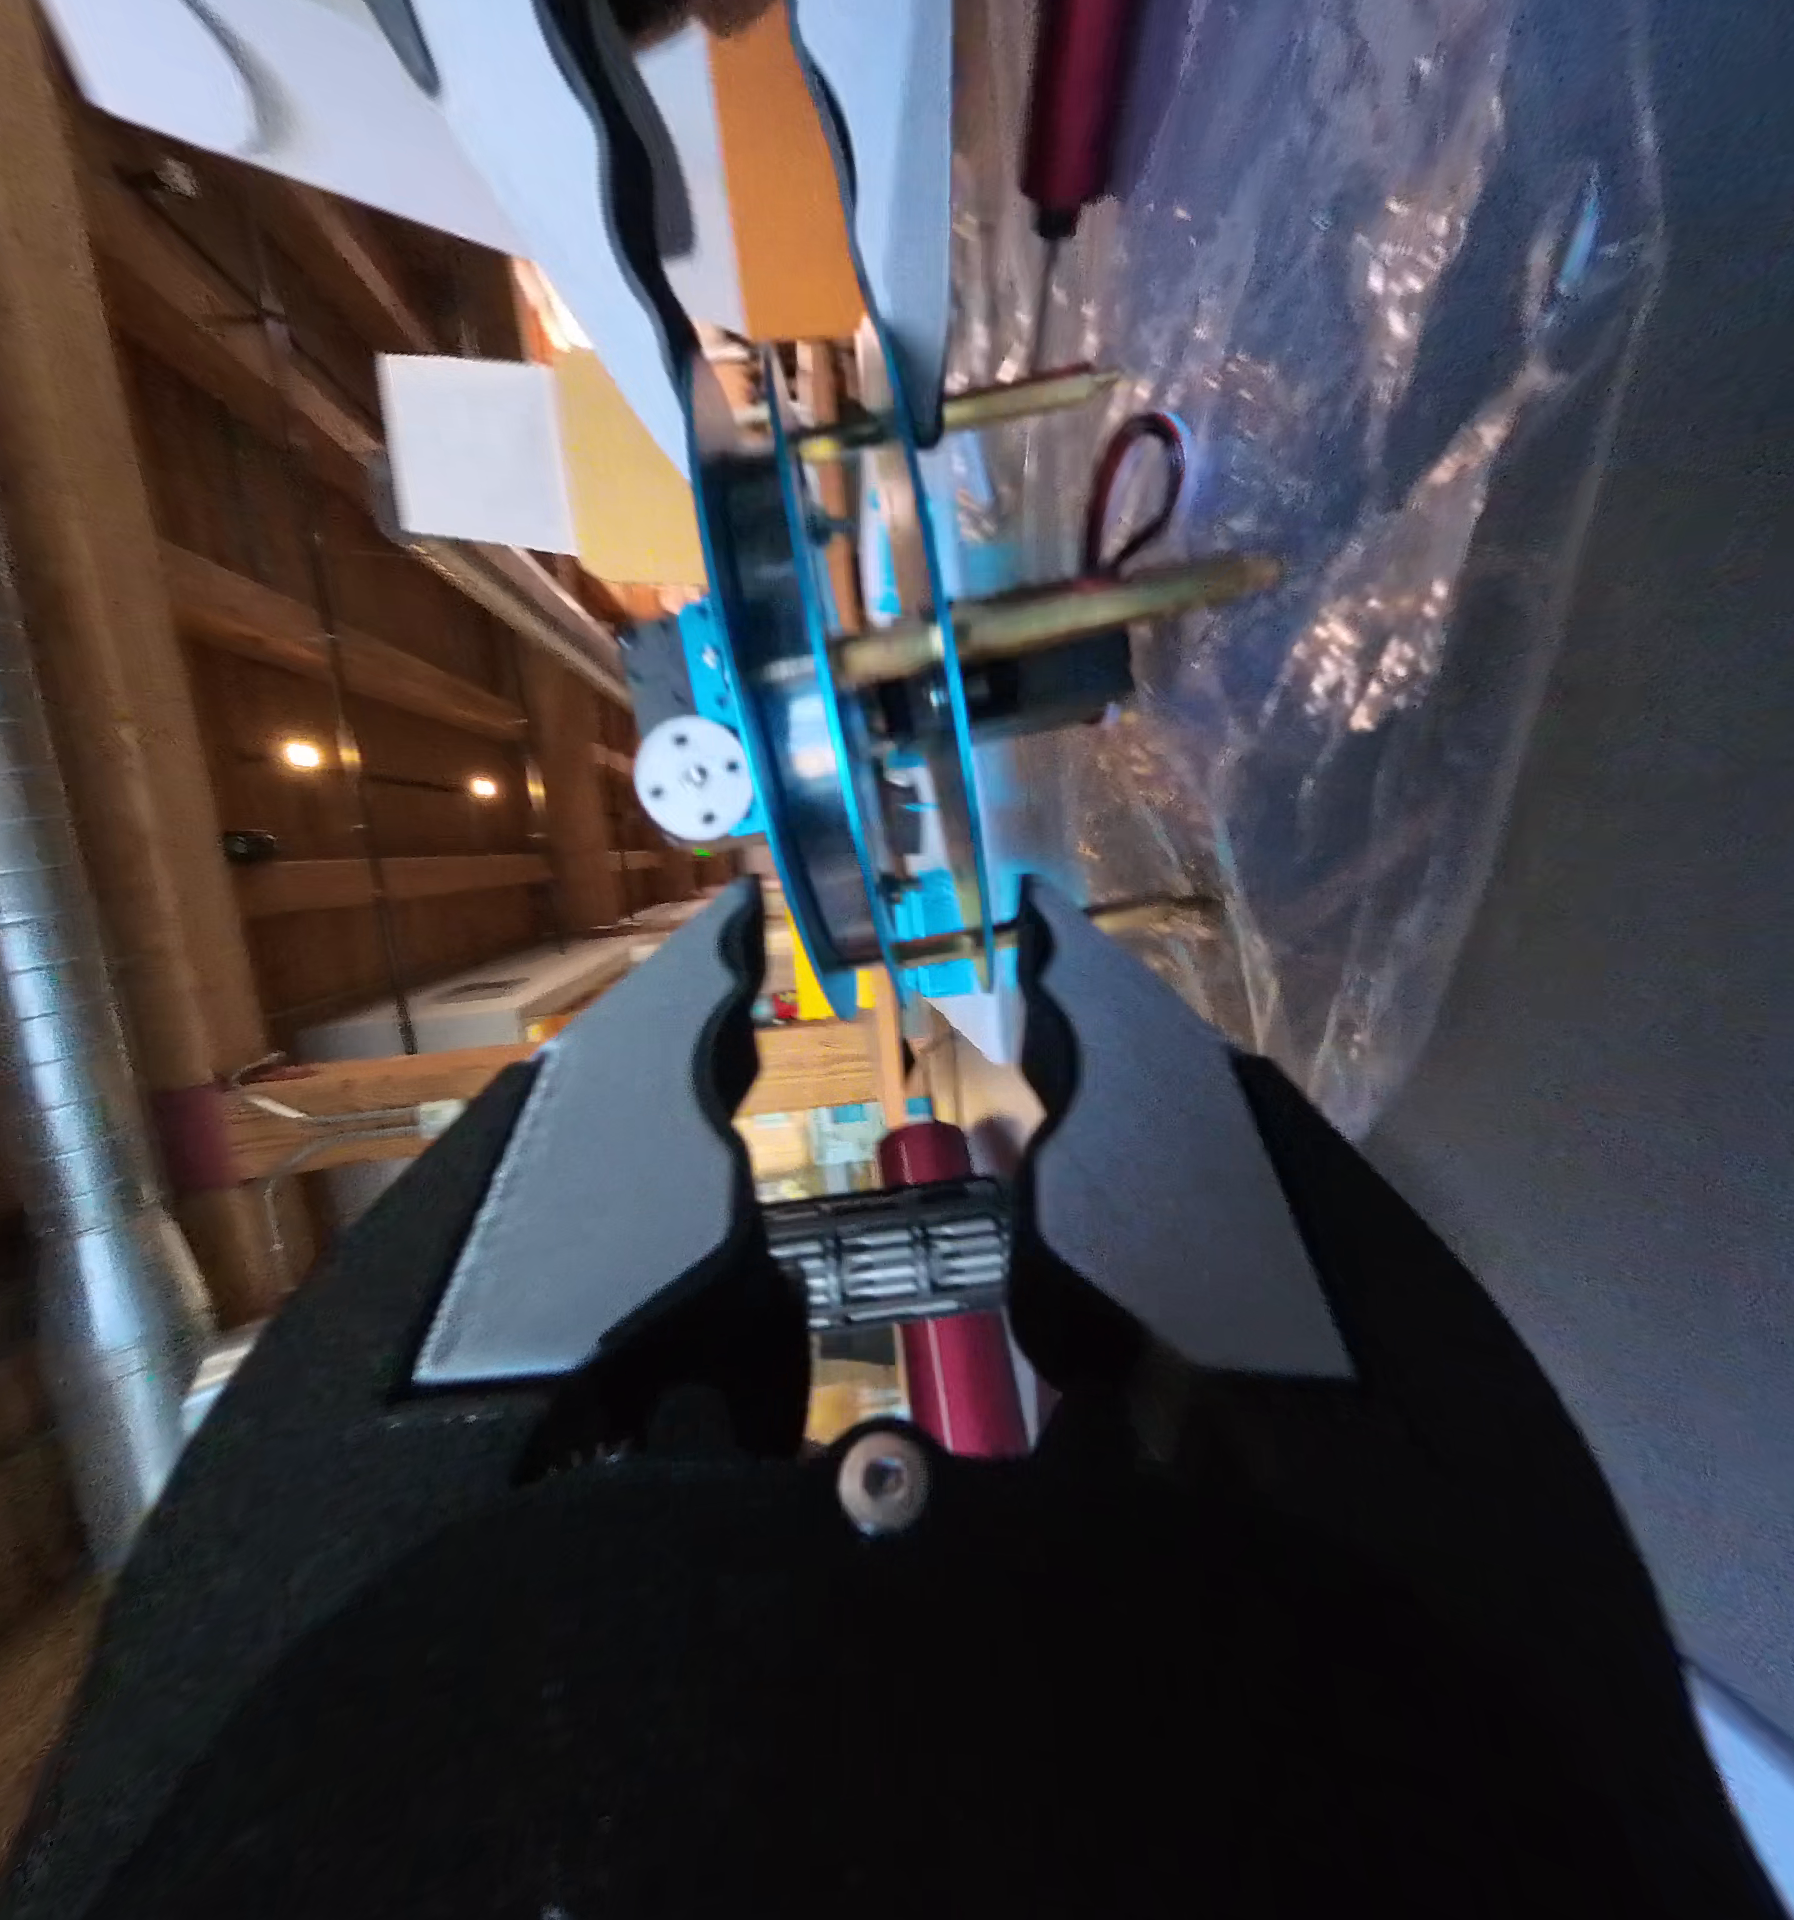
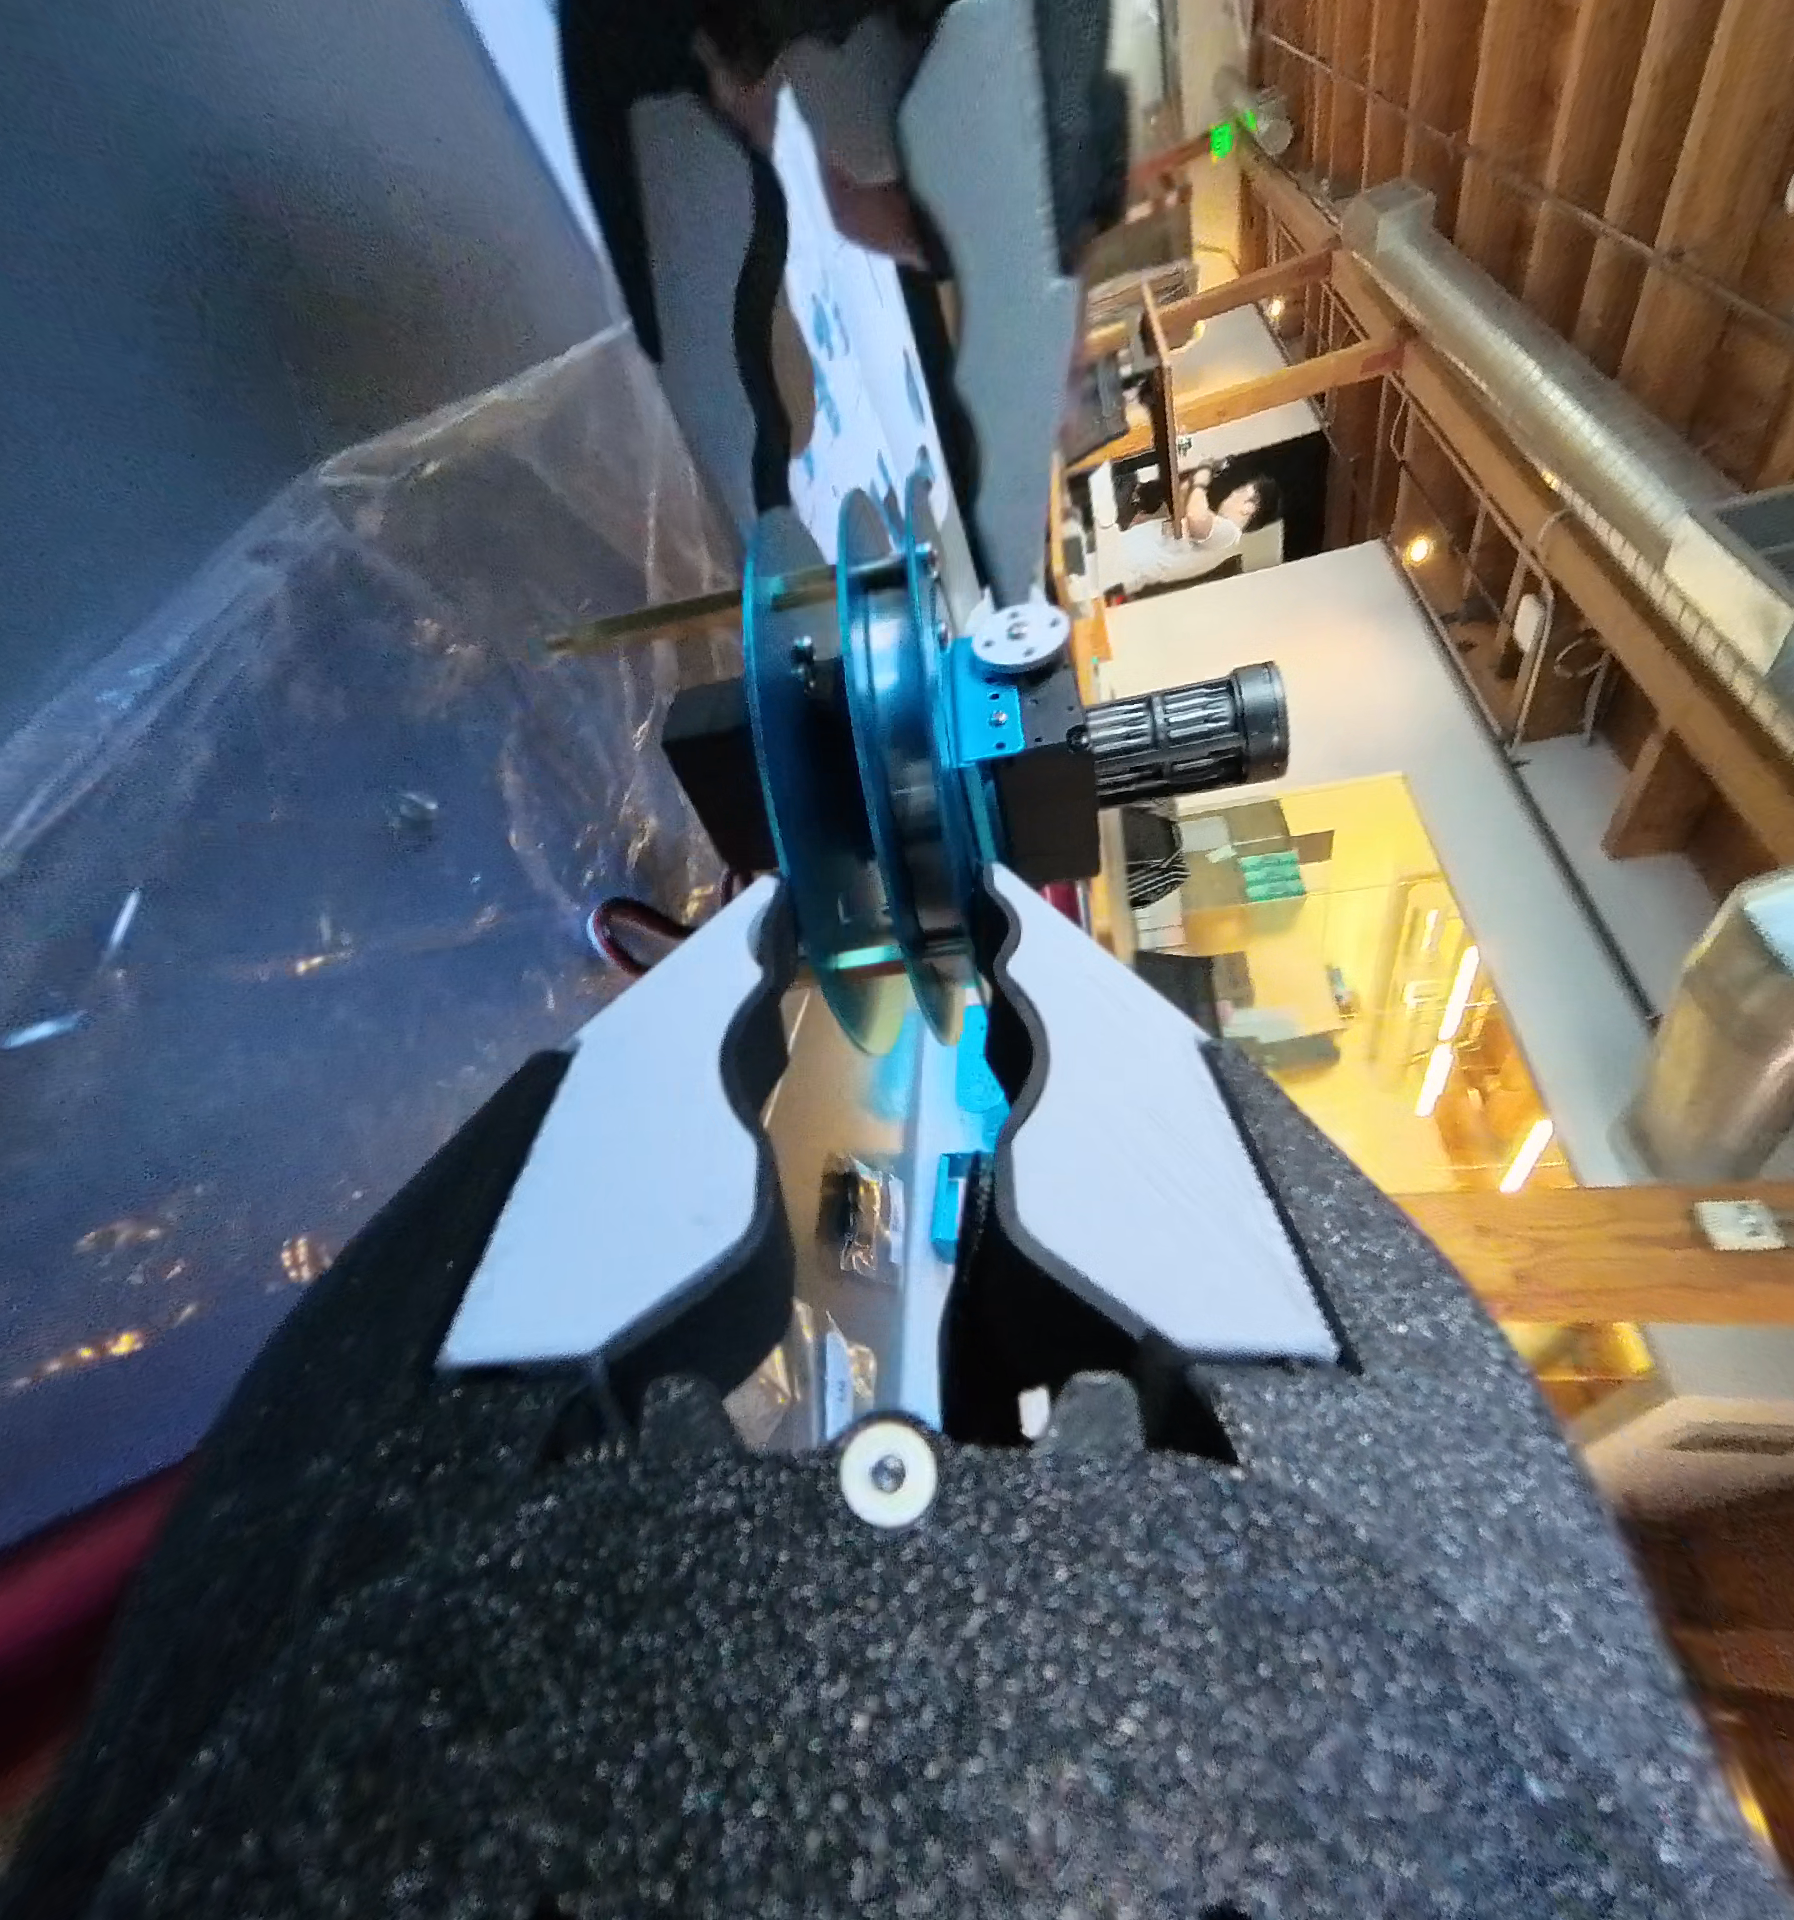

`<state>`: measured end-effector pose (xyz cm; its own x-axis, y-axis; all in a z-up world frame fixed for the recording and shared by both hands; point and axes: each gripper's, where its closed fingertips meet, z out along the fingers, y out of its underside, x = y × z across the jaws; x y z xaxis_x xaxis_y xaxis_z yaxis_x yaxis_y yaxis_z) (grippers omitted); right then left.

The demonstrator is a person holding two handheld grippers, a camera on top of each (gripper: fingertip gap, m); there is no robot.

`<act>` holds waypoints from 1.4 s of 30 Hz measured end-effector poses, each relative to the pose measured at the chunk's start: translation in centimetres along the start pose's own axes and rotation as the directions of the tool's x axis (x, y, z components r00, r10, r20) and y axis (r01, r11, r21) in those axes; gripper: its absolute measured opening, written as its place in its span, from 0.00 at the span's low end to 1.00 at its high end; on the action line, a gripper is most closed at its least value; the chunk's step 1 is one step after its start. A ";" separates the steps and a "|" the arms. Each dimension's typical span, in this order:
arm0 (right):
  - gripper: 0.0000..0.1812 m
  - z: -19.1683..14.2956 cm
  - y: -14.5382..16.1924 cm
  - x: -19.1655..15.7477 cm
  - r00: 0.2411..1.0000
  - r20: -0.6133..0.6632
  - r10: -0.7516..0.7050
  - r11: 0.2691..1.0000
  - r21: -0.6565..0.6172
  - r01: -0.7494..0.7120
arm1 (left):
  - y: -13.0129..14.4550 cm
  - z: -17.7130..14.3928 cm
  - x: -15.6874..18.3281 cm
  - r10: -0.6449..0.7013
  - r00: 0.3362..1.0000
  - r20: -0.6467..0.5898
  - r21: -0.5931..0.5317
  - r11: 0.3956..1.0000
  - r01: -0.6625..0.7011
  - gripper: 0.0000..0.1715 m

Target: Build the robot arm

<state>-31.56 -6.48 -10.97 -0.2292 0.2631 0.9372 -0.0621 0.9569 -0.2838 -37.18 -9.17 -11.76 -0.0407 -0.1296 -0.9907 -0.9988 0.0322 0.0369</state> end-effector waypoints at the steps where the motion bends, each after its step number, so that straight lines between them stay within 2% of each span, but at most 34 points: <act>1: 0.18 0.0 -0.1 0.4 0.999 0.009 0.031 0.999 0.005 -0.031 | -0.3 0.2 -0.4 0.003 0.999 0.035 0.009 1.000 -0.004 0.21; 3: 0.18 0.1 -0.2 1.0 0.995 0.042 0.088 0.996 -0.002 -0.088 | 0.1 0.4 -0.9 -0.011 0.999 0.031 -0.016 1.000 0.011 0.22; 6: 0.17 0.1 -0.7 2.3 0.977 0.088 0.194 0.981 0.004 -0.195 | 0.6 0.4 -2.2 -0.128 0.988 -0.091 -0.021 0.992 0.126 0.22; 10: 0.17 -0.1 -1.9 5.0 0.916 0.144 0.375 0.925 0.015 -0.380 | 0.8 -0.8 -5.0 -0.200 0.943 -0.267 -0.023 0.979 0.201 0.21; 12: 0.17 -0.2 -2.8 5.9 0.851 0.197 0.488 0.865 0.022 -0.501 | 0.7 -1.7 -5.8 -0.253 0.889 -0.383 -0.044 0.966 0.255 0.21; 14: 0.17 -0.1 -3.2 5.6 0.762 0.279 0.585 0.794 -0.005 -0.607 | 0.6 -2.6 -5.6 -0.304 0.807 -0.507 -0.079 0.948 0.308 0.21; 17: 0.17 0.5 -3.5 4.2 0.679 0.347 0.647 0.730 -0.027 -0.683 | 0.7 -3.3 -4.5 -0.327 0.710 -0.624 -0.132 0.940 0.316 0.21; 21: 0.17 1.5 -2.7 3.1 0.615 0.394 0.683 0.688 -0.064 -0.723 | 1.6 -3.0 -3.5 -0.340 0.637 -0.692 -0.179 0.935 0.305 0.21; 23: 0.17 2.1 -2.5 2.4 0.572 0.394 0.720 0.651 -0.096 -0.753 | 2.1 -2.8 -2.9 -0.323 0.600 -0.732 -0.178 0.941 0.289 0.21; 25: 0.17 2.3 -2.3 1.4 0.558 0.387 0.734 0.644 -0.135 -0.753 | 2.2 -2.7 -2.1 -0.294 0.551 -0.781 -0.166 0.948 0.271 0.21; 28: 0.17 2.3 -2.4 0.4 0.473 0.356 0.806 0.560 -0.199 -0.804 | 2.3 -2.4 -1.3 -0.240 0.497 -0.834 -0.131 0.961 0.245 0.22; 33: 0.18 1.9 -2.4 0.4 0.480 0.270 0.835 0.542 -0.246 -0.804 | 2.4 -1.1 -0.8 -0.232 0.489 -0.841 -0.104 0.956 0.274 0.23; 35: 0.17 2.0 -2.1 0.7 0.465 0.248 0.850 0.520 -0.245 -0.819 | 3.0 -0.3 -1.1 -0.311 0.540 -0.782 -0.163 0.939 0.304 0.29; 36: 0.17 2.0 -1.9 0.7 0.440 0.248 0.863 0.496 -0.254 -0.830 | 3.8 0.1 -1.5 -0.373 0.585 -0.720 -0.218 0.922 0.319 0.36; 37: 0.17 2.1 -1.7 0.8 0.417 0.245 0.875 0.474 -0.258 -0.842 | 4.7 0.1 -1.9 -0.454 0.615 -0.645 -0.291 0.890 0.351 0.39; 39: 0.17 2.1 -1.3 0.9 0.365 0.222 0.904 0.416 -0.265 -0.870 | 6.2 -1.1 -2.7 -0.640 0.620 -0.454 -0.417 0.767 0.487 0.38; 40: 0.17 2.2 -1.1 0.9 0.351 0.215 0.911 0.401 -0.274 -0.874 | 6.4 -2.1 -3.1 -0.737 0.576 -0.353 -0.448 0.673 0.588 0.35; 41: 0.17 2.2 -1.0 1.0 0.347 0.207 0.915 0.395 -0.284 -0.874 | 5.7 -3.1 -3.4 -0.841 0.472 -0.265 -0.455 0.541 0.707 0.30; 42: 0.17 2.2 -1.0 1.2 0.354 0.190 0.916 0.396 -0.289 -0.871 | 4.2 -4.0 -3.6 -0.924 0.314 -0.220 -0.430 0.381 0.819 0.29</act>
<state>-33.92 -7.38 -10.06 -0.3224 0.9460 0.0329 0.4562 0.1857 -0.8703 -41.30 -12.51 -7.51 0.9038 -0.2882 -0.3163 -0.4251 -0.5200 -0.7409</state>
